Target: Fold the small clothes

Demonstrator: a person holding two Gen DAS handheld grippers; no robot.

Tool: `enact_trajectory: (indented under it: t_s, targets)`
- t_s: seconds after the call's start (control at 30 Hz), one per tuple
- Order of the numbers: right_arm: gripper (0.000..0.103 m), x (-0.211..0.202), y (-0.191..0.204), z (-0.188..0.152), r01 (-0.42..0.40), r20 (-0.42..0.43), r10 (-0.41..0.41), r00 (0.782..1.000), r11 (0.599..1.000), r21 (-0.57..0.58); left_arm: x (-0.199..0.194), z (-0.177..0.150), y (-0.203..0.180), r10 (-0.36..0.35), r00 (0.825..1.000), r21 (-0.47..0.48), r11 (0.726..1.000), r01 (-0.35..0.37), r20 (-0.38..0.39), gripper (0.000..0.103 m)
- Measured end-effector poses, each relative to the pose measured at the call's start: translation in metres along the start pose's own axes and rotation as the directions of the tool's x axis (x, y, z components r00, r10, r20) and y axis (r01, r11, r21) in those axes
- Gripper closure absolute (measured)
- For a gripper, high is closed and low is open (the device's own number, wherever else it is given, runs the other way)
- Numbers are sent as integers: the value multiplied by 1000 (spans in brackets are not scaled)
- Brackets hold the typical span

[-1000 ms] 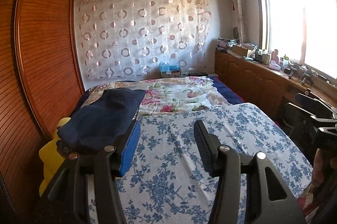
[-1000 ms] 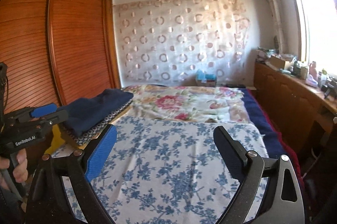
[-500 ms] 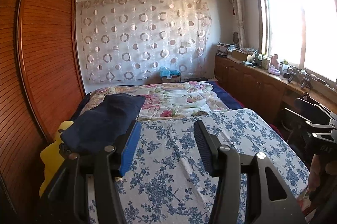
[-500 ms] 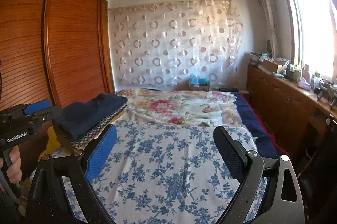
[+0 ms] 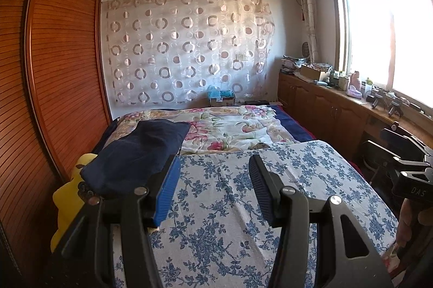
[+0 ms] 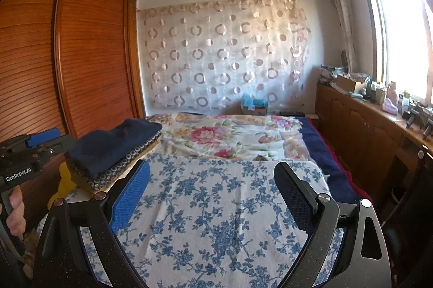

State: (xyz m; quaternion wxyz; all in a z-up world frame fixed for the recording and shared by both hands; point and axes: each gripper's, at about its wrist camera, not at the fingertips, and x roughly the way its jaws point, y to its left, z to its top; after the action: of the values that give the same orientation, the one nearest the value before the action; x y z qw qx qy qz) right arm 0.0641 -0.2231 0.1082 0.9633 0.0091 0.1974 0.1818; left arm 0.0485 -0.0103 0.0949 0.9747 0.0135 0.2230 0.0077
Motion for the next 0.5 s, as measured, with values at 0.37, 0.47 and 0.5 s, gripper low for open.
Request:
enact_trajectory:
  t_s: [0.37,0.47,0.5]
  targets:
    - [8,1,0,1,0,0,0,1000,1000,0,0,0,0,1,1000,0,1000,-1,0,51]
    - [8,1,0,2,-1,0,1,1000,1000,-1,0,0,0,1,1000,0,1000,-1,1,51]
    - [8,-1,0,2,0,1,0,1000,1000,0,0,0,0,1,1000,0,1000,-1,0,51]
